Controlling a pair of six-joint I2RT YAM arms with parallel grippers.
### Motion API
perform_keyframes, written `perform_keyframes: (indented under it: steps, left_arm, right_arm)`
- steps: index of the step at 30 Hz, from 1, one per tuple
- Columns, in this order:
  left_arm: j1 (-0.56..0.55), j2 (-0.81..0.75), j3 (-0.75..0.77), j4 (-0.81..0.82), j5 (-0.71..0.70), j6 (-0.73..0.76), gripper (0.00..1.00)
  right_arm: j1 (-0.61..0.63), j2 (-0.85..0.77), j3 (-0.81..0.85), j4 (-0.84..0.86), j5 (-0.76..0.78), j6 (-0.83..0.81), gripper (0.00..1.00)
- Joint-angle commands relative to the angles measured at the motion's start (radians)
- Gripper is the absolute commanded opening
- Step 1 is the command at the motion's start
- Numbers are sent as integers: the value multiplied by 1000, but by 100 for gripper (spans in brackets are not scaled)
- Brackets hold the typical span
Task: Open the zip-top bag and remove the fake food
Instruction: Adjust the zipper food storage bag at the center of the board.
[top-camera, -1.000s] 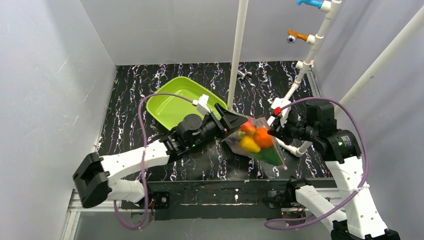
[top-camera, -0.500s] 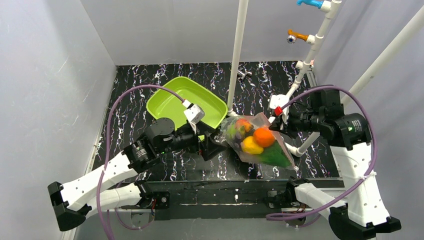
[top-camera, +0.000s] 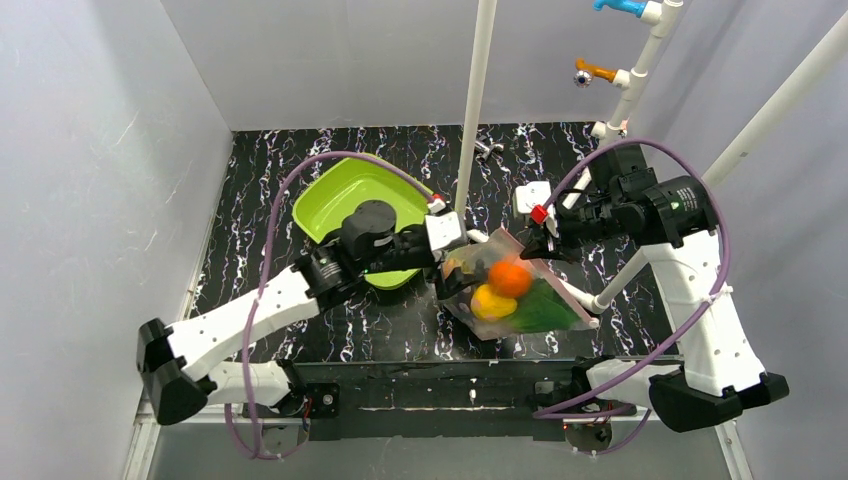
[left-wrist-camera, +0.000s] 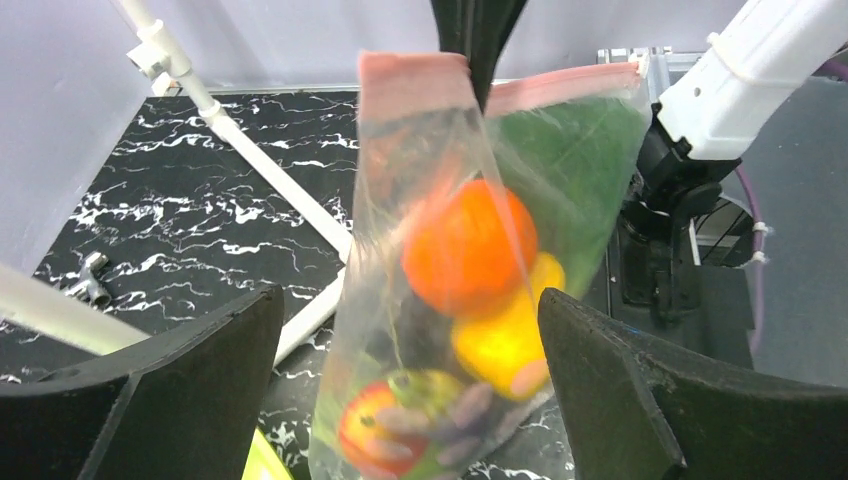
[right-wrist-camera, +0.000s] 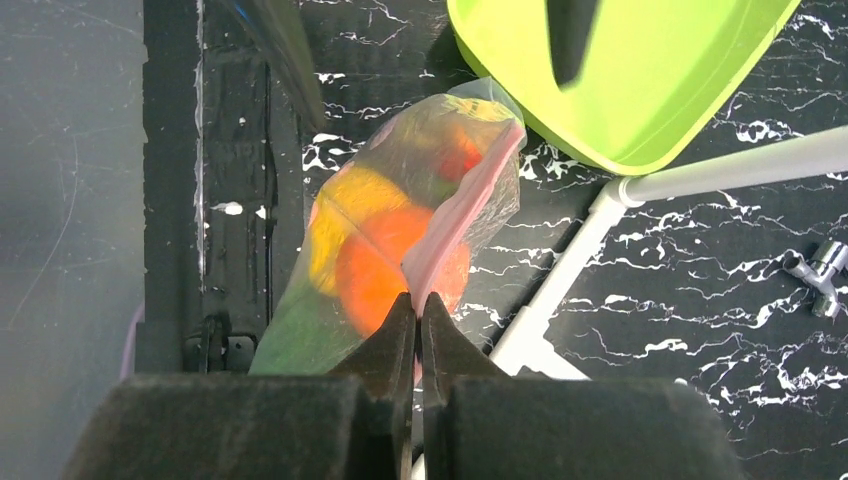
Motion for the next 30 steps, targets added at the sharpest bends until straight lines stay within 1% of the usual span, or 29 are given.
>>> perform_keyframes:
  steps: [1,3,4,8,11,12,13,14,15,16,17,18,19,20,21,22,23,25,27,30]
  left_arm:
    - [32,84,78,100,140,29,98]
    - [41,115,82,155,217,-25,97]
    - [41,131,85,176,249,-47,94]
    - [42,194,100,225,279,-131,72]
    - [42,226,86,297,310,-202,61]
    - [41,237,85,311,321,-216,48]
    - [42,244,85,314,321,-244,20]
    - [42,245,86,306,306,-268,1]
    - [41,240,86,294,261,-301,0]
    - [42,229,80,290,219,-348,0]
    - [43,209,63,303,160,-416,0]
    - [43,180,33,334,99,-489,0]
    - [43,150,-8,383,28,-579,0]
    - [43,117,-76,437,-48,-666,0]
    - [43,84,-125,482,-117,-757,0]
    - [43,55,-165,519,-187,-845,0]
    - [42,32,-199,545,-240,-910,0]
    - [38,-7,-230,549,-328,-1004,0]
    - [33,-28,-226,513,-395,-1029,0]
    - [31,-58,-225,494,-469,-1062,0]
  right_arm:
    - [20,-26,11,-11,-47,-44,1]
    - [23,-30,-5,-5,-47,-44,1]
    - [24,-31,-12,-2,-48,-43,1]
    - [25,-31,-37,12,-66,-39,1]
    - [25,-33,-57,32,-77,-19,1]
    - [24,-35,-66,45,-79,1,1]
    - [25,-39,-77,60,-84,18,1]
    - [25,-44,-88,75,-86,40,1]
    - [24,-50,-102,103,-86,75,2]
    - [21,-60,-120,150,-80,124,10]
    - [5,-71,-136,175,-80,161,23]
    - [-8,-84,-155,204,-93,200,38]
    - [-56,-99,-175,229,-122,244,56]
    - [-102,-115,-202,239,-191,270,75]
    - [-149,-131,-221,243,-248,293,87]
    - [-196,-147,-248,252,-310,316,95]
    - [-231,-166,-275,263,-363,342,98]
    - [-282,-213,-334,290,-421,379,98]
    - [-315,-265,-383,347,-398,428,98]
    - [-333,-302,-422,379,-305,474,98]
